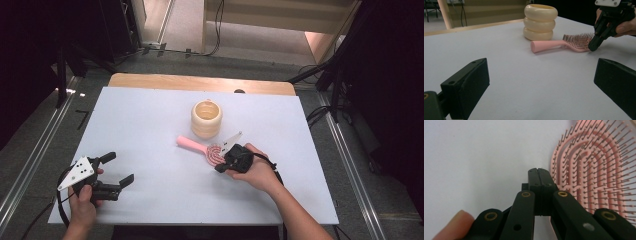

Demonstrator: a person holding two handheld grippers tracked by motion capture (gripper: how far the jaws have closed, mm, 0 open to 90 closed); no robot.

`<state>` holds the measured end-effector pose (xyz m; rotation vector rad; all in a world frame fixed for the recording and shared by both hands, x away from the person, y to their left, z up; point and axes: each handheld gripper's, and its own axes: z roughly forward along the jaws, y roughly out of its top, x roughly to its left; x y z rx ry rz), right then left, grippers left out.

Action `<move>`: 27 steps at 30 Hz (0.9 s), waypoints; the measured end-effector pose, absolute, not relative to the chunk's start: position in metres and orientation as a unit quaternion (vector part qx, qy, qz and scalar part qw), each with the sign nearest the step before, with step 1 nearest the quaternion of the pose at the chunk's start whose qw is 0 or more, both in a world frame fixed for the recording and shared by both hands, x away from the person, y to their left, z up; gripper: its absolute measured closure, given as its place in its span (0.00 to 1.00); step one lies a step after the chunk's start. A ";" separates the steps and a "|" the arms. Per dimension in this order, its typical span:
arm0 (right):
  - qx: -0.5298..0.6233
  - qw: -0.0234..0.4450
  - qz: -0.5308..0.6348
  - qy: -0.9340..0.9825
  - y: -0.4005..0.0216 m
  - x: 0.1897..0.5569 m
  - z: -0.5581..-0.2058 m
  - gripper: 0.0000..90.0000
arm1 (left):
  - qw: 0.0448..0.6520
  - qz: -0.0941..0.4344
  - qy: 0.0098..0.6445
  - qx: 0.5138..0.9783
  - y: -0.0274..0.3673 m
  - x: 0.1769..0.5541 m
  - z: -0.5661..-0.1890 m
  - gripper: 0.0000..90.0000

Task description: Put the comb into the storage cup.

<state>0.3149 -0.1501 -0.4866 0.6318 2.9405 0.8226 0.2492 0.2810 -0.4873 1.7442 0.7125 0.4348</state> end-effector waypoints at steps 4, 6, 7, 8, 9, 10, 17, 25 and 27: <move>0.202 0.013 0.263 0.943 -0.153 0.317 -0.488 0.98 | 0.568 0.185 0.303 0.742 0.281 0.249 -0.487 0.01; 0.202 0.008 0.269 0.942 -0.155 0.319 -0.489 0.98 | 0.568 0.185 0.303 0.743 0.281 0.249 -0.487 0.01; 0.204 0.006 0.269 0.941 -0.155 0.319 -0.489 0.98 | 0.568 0.185 0.303 0.743 0.281 0.249 -0.487 0.01; 0.204 0.012 0.266 0.942 -0.156 0.320 -0.489 0.98 | 0.568 0.185 0.303 0.743 0.281 0.249 -0.487 0.01; 0.206 0.010 0.264 0.942 -0.156 0.320 -0.489 0.98 | 0.568 0.185 0.303 0.743 0.281 0.249 -0.487 0.01; 0.204 0.009 0.266 0.942 -0.156 0.320 -0.489 0.98 | 0.568 0.185 0.303 0.743 0.281 0.249 -0.487 0.01; 0.218 0.015 0.256 0.942 -0.161 0.325 -0.489 0.98 | 0.568 0.184 0.302 0.743 0.281 0.249 -0.487 0.01; 0.228 0.024 0.255 0.939 -0.169 0.333 -0.489 0.98 | 0.568 0.184 0.301 0.743 0.281 0.249 -0.487 0.01; 0.230 0.026 0.255 0.939 -0.170 0.335 -0.489 0.98 | 0.568 0.183 0.302 0.744 0.281 0.249 -0.487 0.01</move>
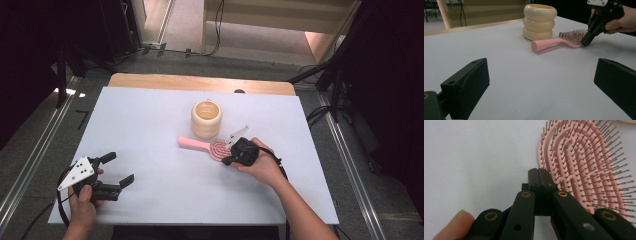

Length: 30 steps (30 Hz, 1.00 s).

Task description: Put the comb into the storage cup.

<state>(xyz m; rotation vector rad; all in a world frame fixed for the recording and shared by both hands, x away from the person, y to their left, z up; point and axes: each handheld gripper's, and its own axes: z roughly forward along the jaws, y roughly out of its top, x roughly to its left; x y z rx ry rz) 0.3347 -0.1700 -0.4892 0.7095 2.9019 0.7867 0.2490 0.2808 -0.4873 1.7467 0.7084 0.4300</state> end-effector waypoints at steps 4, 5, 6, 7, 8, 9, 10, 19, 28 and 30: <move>0.239 0.029 0.250 0.938 -0.173 0.338 -0.489 0.98 | 0.568 0.183 0.301 0.744 0.281 0.249 -0.487 0.01; 0.235 0.030 0.252 0.938 -0.174 0.339 -0.488 0.98 | 0.568 0.184 0.301 0.744 0.281 0.249 -0.487 0.01; 0.233 0.025 0.259 0.937 -0.174 0.338 -0.487 0.98 | 0.568 0.184 0.301 0.744 0.281 0.249 -0.487 0.01; 0.231 0.025 0.264 0.936 -0.173 0.338 -0.484 0.98 | 0.568 0.183 0.301 0.744 0.281 0.249 -0.487 0.01; 0.229 0.025 0.269 0.935 -0.172 0.337 -0.481 0.98 | 0.568 0.183 0.301 0.744 0.281 0.249 -0.487 0.01; 0.226 0.027 0.269 0.936 -0.169 0.336 -0.477 0.98 | 0.569 0.183 0.300 0.744 0.281 0.250 -0.487 0.01; 0.221 0.029 0.273 0.936 -0.166 0.336 -0.474 0.98 | 0.569 0.183 0.300 0.744 0.280 0.250 -0.487 0.01; 0.223 0.034 0.304 0.925 -0.161 0.336 -0.467 0.98 | 0.568 0.181 0.300 0.744 0.281 0.249 -0.487 0.01; 0.210 0.041 0.331 0.919 -0.163 0.331 -0.460 0.83 | 0.566 0.178 0.297 0.748 0.275 0.252 -0.485 0.01; 0.216 0.048 0.344 0.913 -0.168 0.327 -0.461 0.66 | 0.566 0.177 0.296 0.749 0.273 0.253 -0.484 0.01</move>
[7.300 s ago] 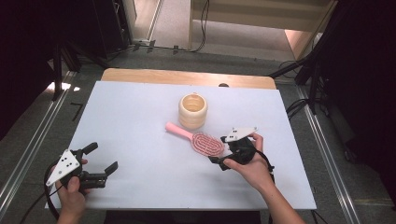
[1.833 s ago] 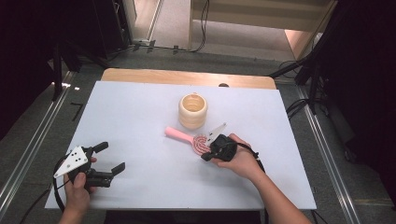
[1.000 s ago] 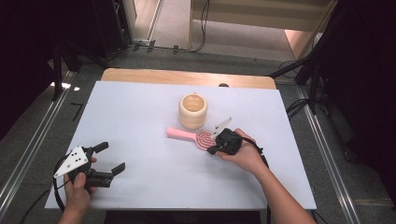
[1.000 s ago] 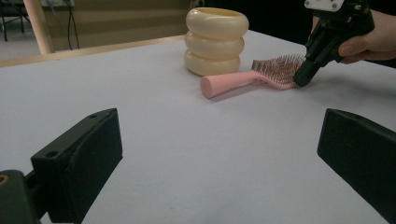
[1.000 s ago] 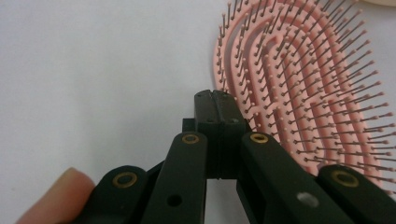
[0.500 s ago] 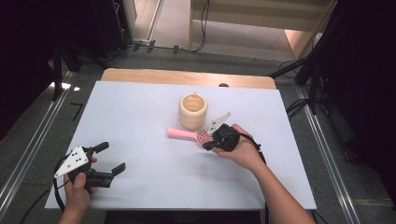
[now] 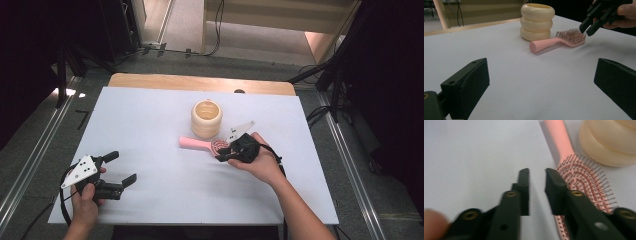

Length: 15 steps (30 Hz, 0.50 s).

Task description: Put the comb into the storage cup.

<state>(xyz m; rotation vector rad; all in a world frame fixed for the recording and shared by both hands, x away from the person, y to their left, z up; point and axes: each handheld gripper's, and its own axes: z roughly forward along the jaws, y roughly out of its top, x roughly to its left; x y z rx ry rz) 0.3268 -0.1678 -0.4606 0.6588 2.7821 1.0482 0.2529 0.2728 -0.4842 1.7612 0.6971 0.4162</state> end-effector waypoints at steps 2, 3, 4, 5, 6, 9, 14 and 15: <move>0.230 0.046 0.367 0.900 -0.175 0.323 -0.462 0.52 | 0.566 0.174 0.294 0.750 0.271 0.254 -0.483 0.01; 0.236 0.046 0.375 0.895 -0.179 0.321 -0.463 0.42 | 0.566 0.174 0.294 0.750 0.270 0.255 -0.482 0.01; 0.243 0.054 0.386 0.888 -0.183 0.318 -0.464 0.31 | 0.566 0.173 0.291 0.752 0.269 0.256 -0.482 0.01; 0.252 0.059 0.397 0.881 -0.187 0.317 -0.465 0.19 | 0.565 0.172 0.292 0.752 0.267 0.256 -0.481 0.01; 0.261 0.056 0.404 0.875 -0.192 0.315 -0.465 0.08 | 0.564 0.171 0.290 0.754 0.266 0.257 -0.481 0.01; 0.274 0.068 0.433 0.856 -0.203 0.308 -0.467 0.00 | 0.562 0.169 0.288 0.756 0.262 0.259 -0.481 0.01; 0.286 0.110 0.458 0.835 -0.221 0.295 -0.467 0.00 | 0.558 0.167 0.281 0.763 0.256 0.263 -0.480 0.01; 0.287 0.113 0.464 0.831 -0.224 0.293 -0.467 0.00 | 0.559 0.166 0.283 0.762 0.254 0.263 -0.480 0.01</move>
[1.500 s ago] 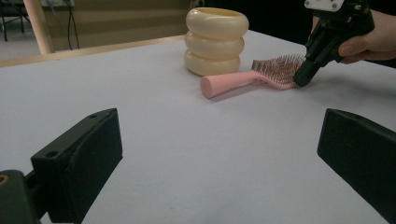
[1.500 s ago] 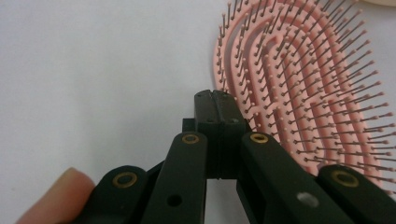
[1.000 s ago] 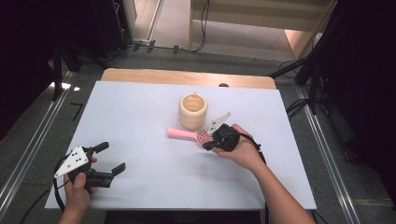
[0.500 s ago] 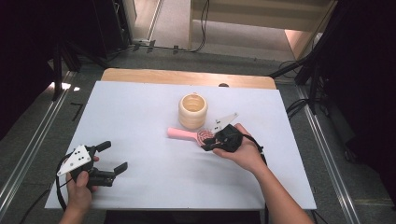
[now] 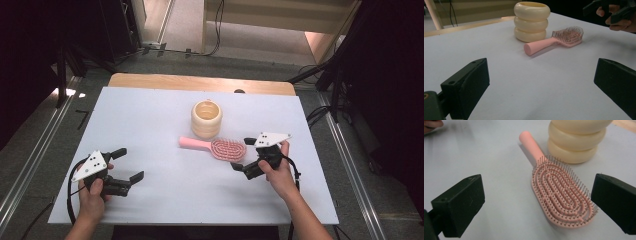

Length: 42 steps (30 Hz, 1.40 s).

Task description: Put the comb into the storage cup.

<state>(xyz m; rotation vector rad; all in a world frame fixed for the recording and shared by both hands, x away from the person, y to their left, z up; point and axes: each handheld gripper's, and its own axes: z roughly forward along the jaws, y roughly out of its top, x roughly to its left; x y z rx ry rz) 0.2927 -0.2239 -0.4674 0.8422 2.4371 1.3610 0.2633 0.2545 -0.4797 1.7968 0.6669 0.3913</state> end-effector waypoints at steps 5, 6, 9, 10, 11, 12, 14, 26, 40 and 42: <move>0.299 0.115 0.485 0.814 -0.240 0.283 -0.470 0.00 | 0.554 0.165 0.278 0.767 0.249 0.269 -0.476 0.01; 0.303 0.119 0.488 0.810 -0.243 0.280 -0.471 0.00 | 0.552 0.164 0.277 0.769 0.248 0.271 -0.475 0.01; 0.308 0.128 0.496 0.802 -0.253 0.273 -0.474 0.00 | 0.548 0.152 0.266 0.778 0.244 0.277 -0.473 0.02; 0.309 0.131 0.499 0.799 -0.256 0.270 -0.475 0.00 | 0.545 0.152 0.263 0.782 0.242 0.278 -0.472 0.04; 0.311 0.134 0.501 0.797 -0.259 0.268 -0.476 0.00 | 0.541 0.151 0.260 0.785 0.240 0.280 -0.471 0.04; 0.313 0.137 0.502 0.795 -0.261 0.265 -0.477 0.00 | 0.541 0.147 0.257 0.787 0.239 0.282 -0.471 0.04; 0.316 0.143 0.505 0.790 -0.267 0.261 -0.478 0.00 | 0.537 0.141 0.255 0.792 0.235 0.286 -0.469 0.04; 0.330 0.168 0.527 0.765 -0.294 0.237 -0.483 0.00 | 0.522 0.120 0.244 0.808 0.217 0.305 -0.461 0.06; 0.345 0.182 0.542 0.744 -0.318 0.218 -0.495 0.00 | 0.479 0.111 0.229 0.840 0.190 0.332 -0.448 0.16; 0.346 0.186 0.540 0.744 -0.320 0.216 -0.498 0.00 | 0.472 0.107 0.227 0.845 0.186 0.336 -0.446 0.17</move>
